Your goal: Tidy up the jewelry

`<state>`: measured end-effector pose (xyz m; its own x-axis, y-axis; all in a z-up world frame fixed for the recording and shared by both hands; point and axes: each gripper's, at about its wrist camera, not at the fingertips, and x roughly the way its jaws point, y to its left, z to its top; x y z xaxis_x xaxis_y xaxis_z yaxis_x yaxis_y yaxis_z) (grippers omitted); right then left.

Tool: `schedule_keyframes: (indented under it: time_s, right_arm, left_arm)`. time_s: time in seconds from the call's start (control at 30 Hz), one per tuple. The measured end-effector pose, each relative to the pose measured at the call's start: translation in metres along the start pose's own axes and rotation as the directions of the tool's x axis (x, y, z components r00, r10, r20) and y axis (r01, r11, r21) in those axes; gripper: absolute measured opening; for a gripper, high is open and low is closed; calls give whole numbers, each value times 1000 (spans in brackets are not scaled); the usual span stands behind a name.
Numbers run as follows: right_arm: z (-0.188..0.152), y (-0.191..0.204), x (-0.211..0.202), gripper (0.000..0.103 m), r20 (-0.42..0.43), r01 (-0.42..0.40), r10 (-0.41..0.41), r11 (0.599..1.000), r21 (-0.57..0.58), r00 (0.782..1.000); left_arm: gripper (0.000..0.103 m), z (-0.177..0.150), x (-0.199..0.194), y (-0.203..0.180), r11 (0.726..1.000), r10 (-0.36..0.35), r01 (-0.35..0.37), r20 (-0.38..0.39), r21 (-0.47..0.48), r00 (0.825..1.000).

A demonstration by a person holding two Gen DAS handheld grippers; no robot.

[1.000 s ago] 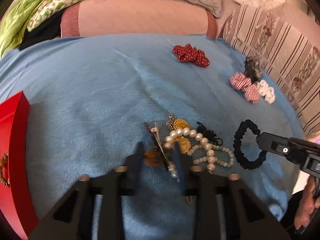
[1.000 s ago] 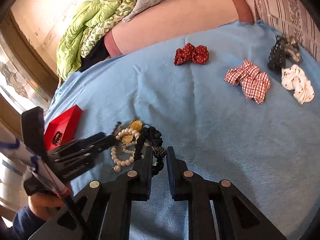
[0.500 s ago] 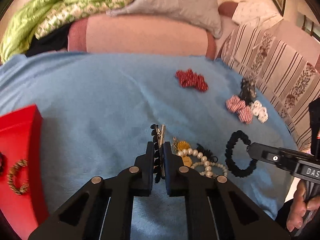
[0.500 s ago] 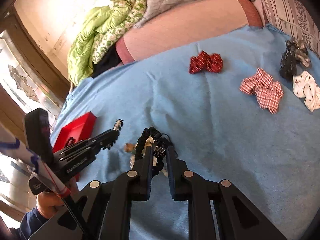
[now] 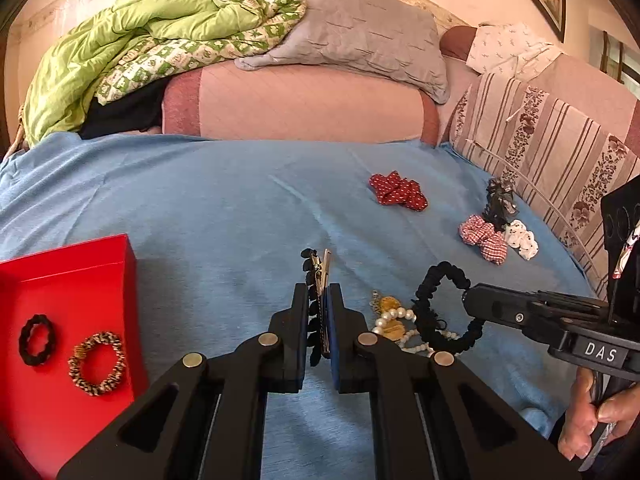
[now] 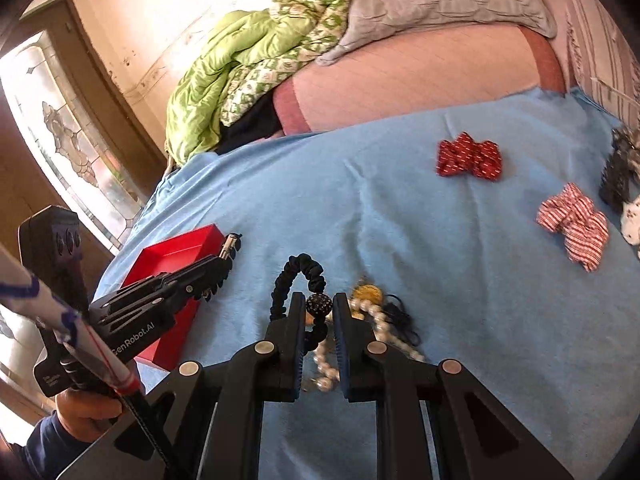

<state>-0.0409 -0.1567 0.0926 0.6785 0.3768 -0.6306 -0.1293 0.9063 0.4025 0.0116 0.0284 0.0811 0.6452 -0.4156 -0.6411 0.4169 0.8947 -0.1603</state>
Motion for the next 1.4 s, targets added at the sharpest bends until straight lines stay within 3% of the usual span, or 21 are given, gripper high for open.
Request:
schedule_keyframes:
  time_s: [0.87, 1.4]
  right_arm:
    - [-5, 72, 34, 15, -15, -52, 51, 996, -75, 999]
    - [-2, 123, 49, 15, -47, -114, 111, 992, -60, 993]
  left_arm:
    - [9, -14, -53, 72, 993, 63, -58, 43, -105, 997]
    - [9, -17, -84, 115, 978, 110, -93, 85, -185, 990]
